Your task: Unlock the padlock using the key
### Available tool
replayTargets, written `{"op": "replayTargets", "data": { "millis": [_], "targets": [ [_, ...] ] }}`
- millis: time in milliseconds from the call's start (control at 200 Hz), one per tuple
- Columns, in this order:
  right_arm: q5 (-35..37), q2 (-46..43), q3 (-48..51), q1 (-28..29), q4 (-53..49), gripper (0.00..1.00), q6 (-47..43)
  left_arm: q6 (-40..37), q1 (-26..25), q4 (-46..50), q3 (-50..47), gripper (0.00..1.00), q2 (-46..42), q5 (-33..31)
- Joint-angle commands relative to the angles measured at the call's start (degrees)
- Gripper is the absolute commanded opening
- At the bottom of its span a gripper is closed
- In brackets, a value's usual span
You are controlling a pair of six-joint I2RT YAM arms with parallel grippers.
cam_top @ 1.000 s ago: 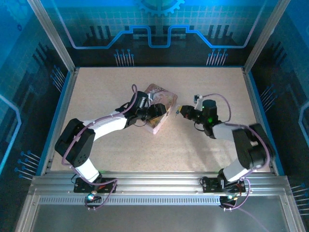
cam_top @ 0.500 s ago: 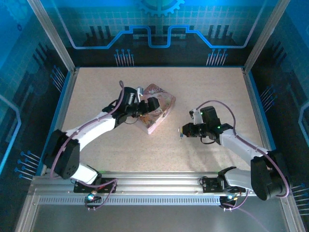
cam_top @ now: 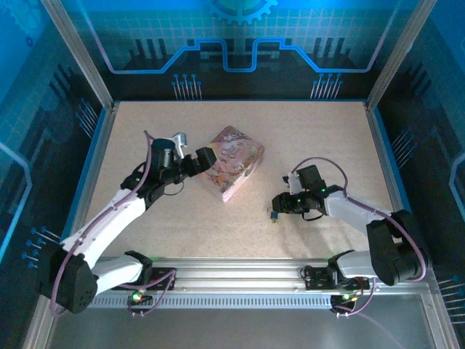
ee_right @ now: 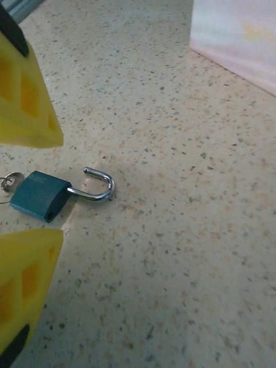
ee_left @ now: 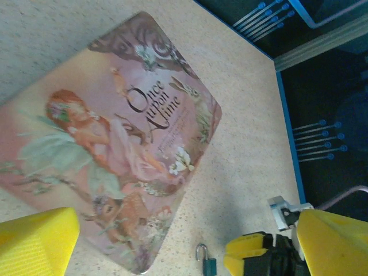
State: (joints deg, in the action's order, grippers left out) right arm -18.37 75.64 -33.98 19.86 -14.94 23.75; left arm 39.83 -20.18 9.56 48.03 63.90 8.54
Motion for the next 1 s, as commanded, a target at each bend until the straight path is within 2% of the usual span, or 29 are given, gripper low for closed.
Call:
{"op": "replayTargets", "data": {
  "millis": [0, 70, 190, 305, 460, 590, 715, 845, 995],
  "targets": [
    [2.8, -5.2, -2.6, -1.2, -2.7, 0.49, -2.4, -3.6, 2.1, 3.8, -1.3, 0.99, -4.2, -3.4],
    [4.3, -9.0, -3.6, -3.2, -4.3, 0.54, -4.6, -5.8, 3.6, 4.7, -2.0, 0.99, -5.9, -6.3],
    [10.4, -15.1, -4.6, -7.5, -5.5, 0.71, -9.3, -9.1, 6.8, 5.8, -3.7, 0.99, -7.2, -14.3],
    [17.6, -19.6, -0.8, -12.8, 1.5, 1.0, -11.8, -13.8, 9.5, 3.3, -6.3, 0.99, -7.3, -21.0],
    [20.8, -20.1, 7.9, -19.9, 19.6, 1.0, -14.5, -23.6, 10.1, -8.7, -13.3, 0.99, -6.6, -28.2],
    [21.7, -13.5, 12.2, -22.6, 35.2, 1.0, -15.4, -30.0, 10.2, -21.4, -20.3, 0.99, -3.3, -33.9],
    [21.7, -6.3, 16.2, -22.8, 51.8, 1.0, -16.1, -33.5, 10.9, -29.1, -22.2, 0.99, 2.2, -32.1],
    [20.0, -1.4, 16.4, -22.4, 60.2, 1.0, -17.5, -35.7, 11.2, -35.7, -22.1, 0.99, 8.1, -28.2],
    [16.9, 4.5, 17.2, -22.0, 67.3, 1.0, -19.3, -36.6, 11.4, -45.2, -23.9, 0.99, 14.0, -26.7]
  ]
}}
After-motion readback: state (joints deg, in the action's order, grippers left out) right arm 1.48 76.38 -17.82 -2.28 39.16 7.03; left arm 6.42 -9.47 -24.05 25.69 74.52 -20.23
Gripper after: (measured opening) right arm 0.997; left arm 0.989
